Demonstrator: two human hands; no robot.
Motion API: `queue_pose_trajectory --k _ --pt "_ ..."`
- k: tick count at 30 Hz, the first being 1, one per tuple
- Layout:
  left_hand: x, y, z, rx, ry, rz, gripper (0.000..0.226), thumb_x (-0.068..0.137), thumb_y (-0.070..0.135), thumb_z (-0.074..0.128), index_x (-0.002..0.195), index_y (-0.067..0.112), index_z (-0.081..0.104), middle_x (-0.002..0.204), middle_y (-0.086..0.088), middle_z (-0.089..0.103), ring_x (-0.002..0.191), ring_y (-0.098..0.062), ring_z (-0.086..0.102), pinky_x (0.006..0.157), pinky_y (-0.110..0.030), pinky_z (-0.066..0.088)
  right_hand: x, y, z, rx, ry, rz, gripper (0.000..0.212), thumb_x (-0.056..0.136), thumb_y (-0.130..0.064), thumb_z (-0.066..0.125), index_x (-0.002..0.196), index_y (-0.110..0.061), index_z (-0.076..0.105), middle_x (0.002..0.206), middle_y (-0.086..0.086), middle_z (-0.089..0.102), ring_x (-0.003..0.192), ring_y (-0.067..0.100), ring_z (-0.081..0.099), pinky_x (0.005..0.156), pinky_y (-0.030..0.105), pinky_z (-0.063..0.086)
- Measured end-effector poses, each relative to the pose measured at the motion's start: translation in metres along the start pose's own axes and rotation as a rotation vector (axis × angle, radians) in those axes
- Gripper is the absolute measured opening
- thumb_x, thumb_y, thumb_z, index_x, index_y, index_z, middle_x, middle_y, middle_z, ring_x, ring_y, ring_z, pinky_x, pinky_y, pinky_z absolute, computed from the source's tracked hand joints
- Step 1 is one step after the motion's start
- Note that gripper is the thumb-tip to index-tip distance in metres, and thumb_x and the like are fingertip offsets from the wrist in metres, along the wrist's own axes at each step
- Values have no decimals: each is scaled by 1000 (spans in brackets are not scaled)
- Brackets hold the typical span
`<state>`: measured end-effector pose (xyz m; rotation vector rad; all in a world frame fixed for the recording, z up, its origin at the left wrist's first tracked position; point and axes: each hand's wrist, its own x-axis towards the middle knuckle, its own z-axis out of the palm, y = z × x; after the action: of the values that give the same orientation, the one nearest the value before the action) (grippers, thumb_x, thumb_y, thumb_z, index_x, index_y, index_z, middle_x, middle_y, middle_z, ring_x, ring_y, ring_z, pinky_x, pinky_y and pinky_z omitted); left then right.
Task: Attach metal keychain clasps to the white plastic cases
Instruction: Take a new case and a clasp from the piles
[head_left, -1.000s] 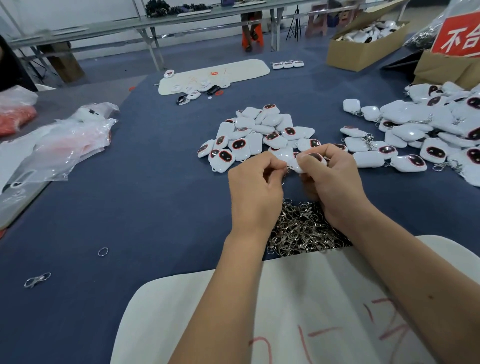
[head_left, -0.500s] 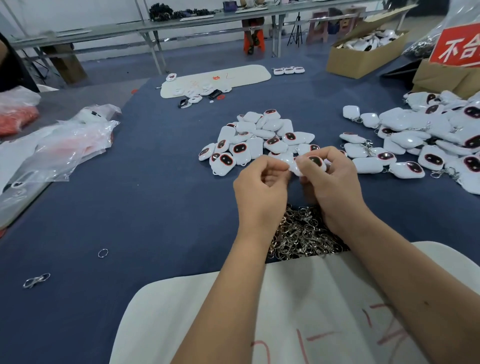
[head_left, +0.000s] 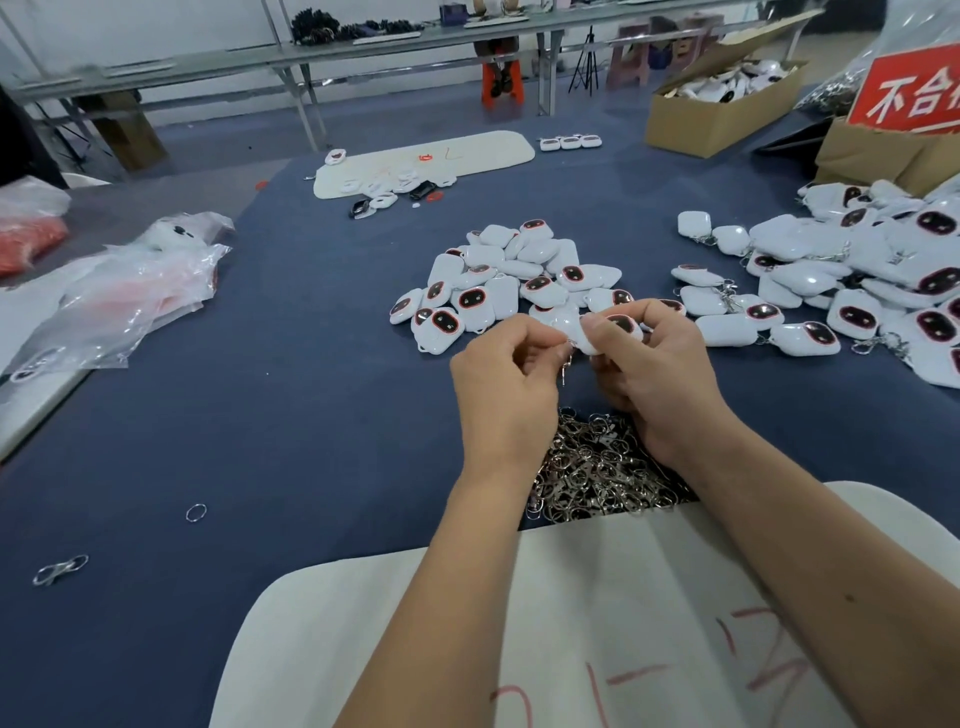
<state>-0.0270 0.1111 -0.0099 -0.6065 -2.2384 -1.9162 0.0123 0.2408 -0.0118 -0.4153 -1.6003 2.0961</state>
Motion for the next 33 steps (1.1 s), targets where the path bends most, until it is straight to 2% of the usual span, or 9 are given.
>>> queue_pose_trajectory --k 5,8,11,14,16,21,25,29,33 --pt "1 -6 -6 198 -92 144 17 89 2 69 79 16 72 73 6 70 74 -18 65 71 -42 54 -1 1 1 -79 -9 -38 23 89 -17 82 96 -11 61 62 1 61 43 7 49 39 19 36" --pt "3 -7 -10 238 -152 132 19 88 0 67 79 16 72 75 4 71 75 -21 67 72 -45 55 -2 1 1 -129 -35 -57 25 88 -23 83 94 -12 60 62 1 63 45 9 50 39 20 35" --pt "5 -7 -10 215 -144 132 18 87 -1 70 79 15 73 74 4 72 74 -16 68 72 -41 56 -3 -1 2 -94 -52 -49 29 88 -31 83 90 -15 59 58 -1 60 43 9 45 39 20 33" --pt "4 -4 -4 18 -72 23 15 86 2 78 82 16 74 74 10 72 69 -1 66 68 -20 55 -4 -5 4 7 -50 -28 38 78 -44 81 87 -17 56 57 0 58 41 9 38 40 19 29" --pt "4 -2 0 -124 -42 -96 16 87 4 78 89 19 73 78 8 74 71 2 67 69 -13 52 -5 -7 4 47 -63 -28 40 76 -46 79 89 -17 57 60 2 59 41 9 37 40 19 28" --pt "4 0 -1 -313 -114 -286 13 89 8 78 97 15 71 86 -11 79 81 -19 75 82 -35 61 -6 -8 3 109 -112 -33 39 78 -48 74 91 -15 57 60 1 61 38 6 40 39 17 30" --pt "5 2 -2 -384 -102 -308 9 89 2 77 96 7 72 79 -10 77 69 -13 73 66 -21 56 -6 -8 4 105 -122 -35 40 77 -47 75 93 -15 57 61 2 63 38 5 45 38 17 31" --pt "7 2 -5 -458 -49 -338 8 88 1 77 92 8 74 76 -8 76 68 -11 70 65 -19 55 -6 -8 5 93 -127 -34 43 74 -48 77 94 -15 60 63 3 66 38 4 46 39 14 32" --pt "9 2 -7 -489 -20 -341 9 88 0 76 91 8 74 72 -5 74 68 -10 69 66 -18 54 -5 -6 4 118 -161 -27 37 75 -39 81 95 -15 61 68 6 70 38 3 48 37 14 33"
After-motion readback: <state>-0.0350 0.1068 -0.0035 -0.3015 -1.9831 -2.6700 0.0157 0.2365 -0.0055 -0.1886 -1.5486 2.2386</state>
